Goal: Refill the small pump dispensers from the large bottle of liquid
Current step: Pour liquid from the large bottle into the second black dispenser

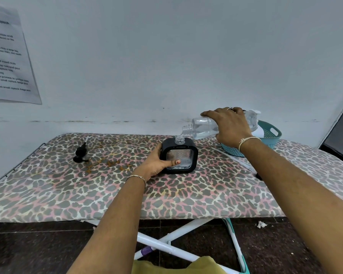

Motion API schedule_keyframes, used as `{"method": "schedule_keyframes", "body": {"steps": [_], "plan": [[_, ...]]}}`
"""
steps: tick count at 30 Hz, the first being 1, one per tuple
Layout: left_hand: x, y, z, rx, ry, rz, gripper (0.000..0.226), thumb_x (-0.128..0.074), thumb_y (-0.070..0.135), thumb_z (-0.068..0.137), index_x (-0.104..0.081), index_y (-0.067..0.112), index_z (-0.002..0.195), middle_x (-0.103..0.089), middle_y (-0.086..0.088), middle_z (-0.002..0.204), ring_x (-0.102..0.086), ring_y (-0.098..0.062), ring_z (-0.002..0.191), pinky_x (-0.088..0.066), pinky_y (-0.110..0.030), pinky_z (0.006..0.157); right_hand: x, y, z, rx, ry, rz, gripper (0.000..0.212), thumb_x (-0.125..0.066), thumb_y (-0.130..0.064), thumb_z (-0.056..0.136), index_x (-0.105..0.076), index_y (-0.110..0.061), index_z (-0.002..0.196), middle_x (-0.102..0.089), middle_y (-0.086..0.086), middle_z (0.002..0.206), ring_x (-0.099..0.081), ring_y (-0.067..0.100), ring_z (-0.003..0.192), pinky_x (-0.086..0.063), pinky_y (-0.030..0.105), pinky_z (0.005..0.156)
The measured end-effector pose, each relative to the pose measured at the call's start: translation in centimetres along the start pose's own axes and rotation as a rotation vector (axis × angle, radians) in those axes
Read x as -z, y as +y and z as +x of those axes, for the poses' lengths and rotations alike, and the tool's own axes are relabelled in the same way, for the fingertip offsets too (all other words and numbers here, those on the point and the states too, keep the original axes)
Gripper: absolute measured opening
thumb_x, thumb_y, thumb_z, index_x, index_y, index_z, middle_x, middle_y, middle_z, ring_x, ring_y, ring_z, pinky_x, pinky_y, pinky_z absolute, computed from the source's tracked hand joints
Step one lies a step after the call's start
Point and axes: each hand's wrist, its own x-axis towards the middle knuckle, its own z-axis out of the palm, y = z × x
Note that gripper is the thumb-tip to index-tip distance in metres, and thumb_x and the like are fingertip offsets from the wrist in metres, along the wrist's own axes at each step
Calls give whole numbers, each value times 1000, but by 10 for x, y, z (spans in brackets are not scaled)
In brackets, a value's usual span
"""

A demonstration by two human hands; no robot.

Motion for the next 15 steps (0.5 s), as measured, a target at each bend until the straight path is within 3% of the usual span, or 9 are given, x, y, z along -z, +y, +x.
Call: {"method": "schedule_keyframes", "body": {"steps": [9, 15], "plan": [[0, 0, -1, 3, -2, -3, 92, -82, 16, 70, -29, 17, 145, -47, -5, 139, -44, -21, 127, -34, -36, 111, 1, -2, 0, 11, -1, -17, 75, -62, -4, 72, -43, -35, 137, -61, -1, 119, -53, 25, 115, -29, 42, 103], [0, 1, -1, -9, -9, -16, 87, -81, 14, 70, -32, 17, 142, -51, -3, 132, -47, -15, 115, -37, -35, 109, 1, -1, 0, 9, -9, -25, 74, -61, -3, 72, -43, -35, 137, -61, -2, 119, -53, 25, 115, -28, 42, 103]]}}
